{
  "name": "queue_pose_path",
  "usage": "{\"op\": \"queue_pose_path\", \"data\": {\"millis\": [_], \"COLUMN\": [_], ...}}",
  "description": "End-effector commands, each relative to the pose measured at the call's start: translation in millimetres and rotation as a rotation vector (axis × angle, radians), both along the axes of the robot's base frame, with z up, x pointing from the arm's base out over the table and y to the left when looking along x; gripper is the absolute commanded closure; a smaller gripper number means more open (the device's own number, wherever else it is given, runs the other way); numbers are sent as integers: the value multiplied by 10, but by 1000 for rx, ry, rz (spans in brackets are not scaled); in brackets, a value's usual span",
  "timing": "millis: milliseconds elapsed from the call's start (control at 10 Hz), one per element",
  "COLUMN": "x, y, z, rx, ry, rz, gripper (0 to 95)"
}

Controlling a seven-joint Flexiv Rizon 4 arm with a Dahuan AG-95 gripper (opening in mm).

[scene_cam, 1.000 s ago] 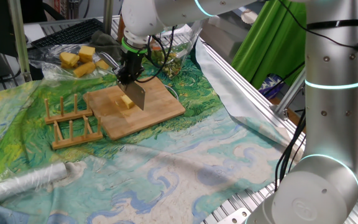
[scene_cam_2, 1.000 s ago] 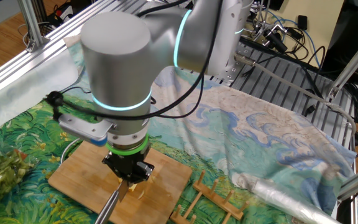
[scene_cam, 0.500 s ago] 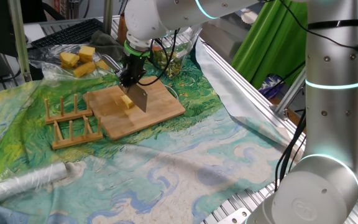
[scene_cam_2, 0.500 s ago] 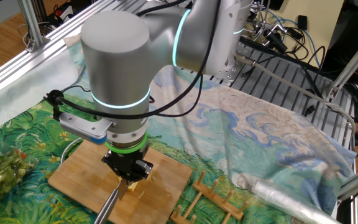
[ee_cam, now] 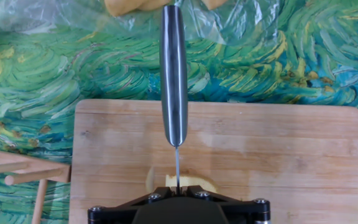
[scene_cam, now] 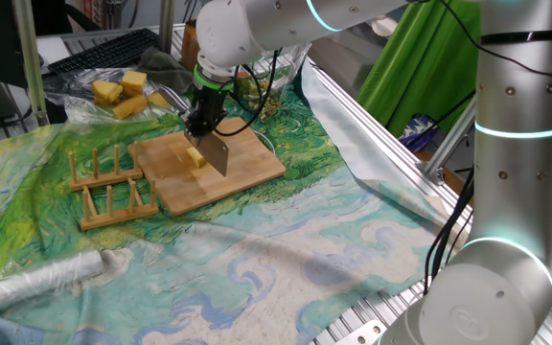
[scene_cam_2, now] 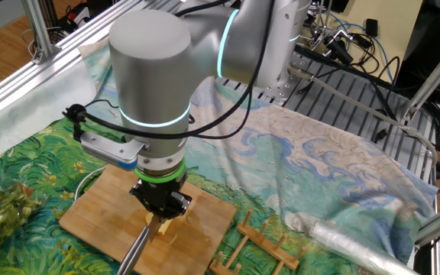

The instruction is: Chop the potatoes

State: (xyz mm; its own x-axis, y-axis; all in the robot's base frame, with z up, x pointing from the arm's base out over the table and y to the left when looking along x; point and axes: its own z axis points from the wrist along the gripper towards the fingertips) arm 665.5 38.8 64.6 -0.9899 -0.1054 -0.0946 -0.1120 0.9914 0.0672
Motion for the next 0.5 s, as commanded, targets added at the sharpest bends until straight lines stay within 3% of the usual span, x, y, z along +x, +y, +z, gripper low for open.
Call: {"op": "queue_pose_path", "data": {"millis": [100, 500], "x": [-25, -34], "y": [5, 5], "z": [5, 2], "rx": [-3, -14], "ry": [-8, -13], "rz": [-5, 1], "gripper": [950, 950]}}
